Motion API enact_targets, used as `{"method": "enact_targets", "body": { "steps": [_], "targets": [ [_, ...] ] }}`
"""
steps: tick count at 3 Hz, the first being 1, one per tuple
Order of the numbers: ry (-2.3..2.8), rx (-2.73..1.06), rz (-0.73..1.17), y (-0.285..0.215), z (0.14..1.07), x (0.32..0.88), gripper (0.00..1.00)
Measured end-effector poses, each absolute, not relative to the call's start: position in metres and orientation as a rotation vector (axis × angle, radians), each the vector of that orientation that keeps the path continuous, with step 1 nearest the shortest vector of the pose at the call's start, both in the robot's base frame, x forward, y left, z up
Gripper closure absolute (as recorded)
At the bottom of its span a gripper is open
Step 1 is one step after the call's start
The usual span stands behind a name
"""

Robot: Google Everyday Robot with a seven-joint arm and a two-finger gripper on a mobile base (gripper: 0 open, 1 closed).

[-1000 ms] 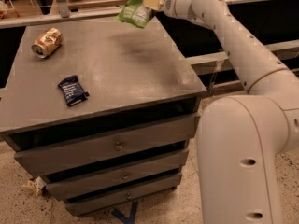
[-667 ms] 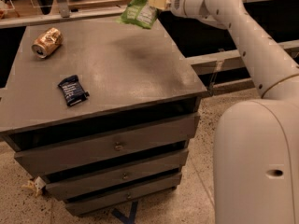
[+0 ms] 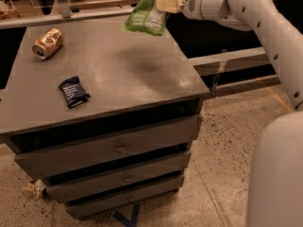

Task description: Move green rice chip bag near rxbar blueberry

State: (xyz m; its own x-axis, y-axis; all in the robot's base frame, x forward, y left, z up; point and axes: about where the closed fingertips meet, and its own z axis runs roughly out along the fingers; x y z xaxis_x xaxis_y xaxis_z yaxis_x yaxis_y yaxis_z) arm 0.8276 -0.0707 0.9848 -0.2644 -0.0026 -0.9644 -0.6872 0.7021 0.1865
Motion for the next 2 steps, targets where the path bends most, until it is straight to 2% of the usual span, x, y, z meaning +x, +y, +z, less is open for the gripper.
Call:
{"method": "enact_targets", "body": {
  "steps": [2],
  "targets": [
    [1.744, -0.525, 0.801, -0.047, 0.985, 0.773, 1.00]
  ]
}}
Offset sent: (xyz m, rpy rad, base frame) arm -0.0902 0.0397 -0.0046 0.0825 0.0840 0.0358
